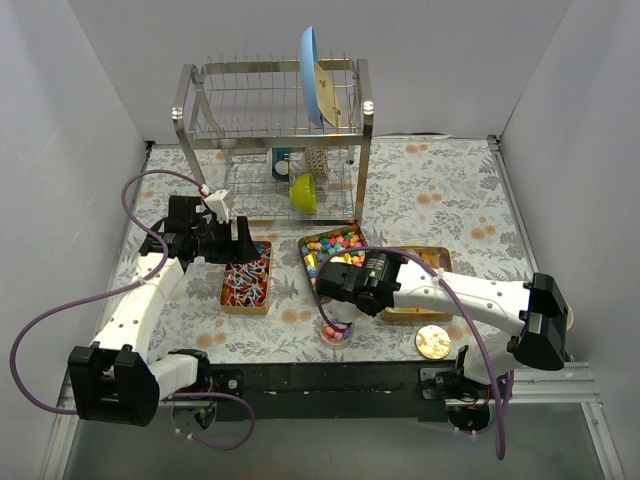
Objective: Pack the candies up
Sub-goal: Place the fake candies in the packing bottle, then adjust the spatula.
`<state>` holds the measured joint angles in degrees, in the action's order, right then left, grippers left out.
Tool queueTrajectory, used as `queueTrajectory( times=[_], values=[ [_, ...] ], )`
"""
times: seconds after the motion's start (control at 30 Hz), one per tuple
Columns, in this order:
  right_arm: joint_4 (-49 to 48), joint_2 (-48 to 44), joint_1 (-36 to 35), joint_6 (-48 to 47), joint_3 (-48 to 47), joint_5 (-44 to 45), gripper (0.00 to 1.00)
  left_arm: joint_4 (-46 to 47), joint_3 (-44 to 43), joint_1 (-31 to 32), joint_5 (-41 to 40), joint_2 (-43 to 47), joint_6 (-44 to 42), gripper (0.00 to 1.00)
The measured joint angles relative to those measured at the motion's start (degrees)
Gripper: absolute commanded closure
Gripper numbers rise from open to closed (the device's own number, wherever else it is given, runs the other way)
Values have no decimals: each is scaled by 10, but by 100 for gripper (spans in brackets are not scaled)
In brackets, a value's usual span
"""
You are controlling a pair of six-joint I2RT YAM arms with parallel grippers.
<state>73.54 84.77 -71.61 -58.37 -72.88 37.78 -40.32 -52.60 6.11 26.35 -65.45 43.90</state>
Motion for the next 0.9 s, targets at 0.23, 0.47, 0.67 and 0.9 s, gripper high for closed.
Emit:
queueTrajectory(
  times=[0.23,0.47,0.67,0.9],
  values=[
    [1,0,10,-17,-54,10,99,1,0,0,3,6,5,32],
    [-25,12,115,-45,-73,6,99,3,1,0,28,8,2,100],
    [-76,62,161,-66,-96,-9,99,26,5,0,139,13,19,100],
    [-79,143,154,-26,-257,-99,99,138,28,13,262,51,126,100]
  ],
)
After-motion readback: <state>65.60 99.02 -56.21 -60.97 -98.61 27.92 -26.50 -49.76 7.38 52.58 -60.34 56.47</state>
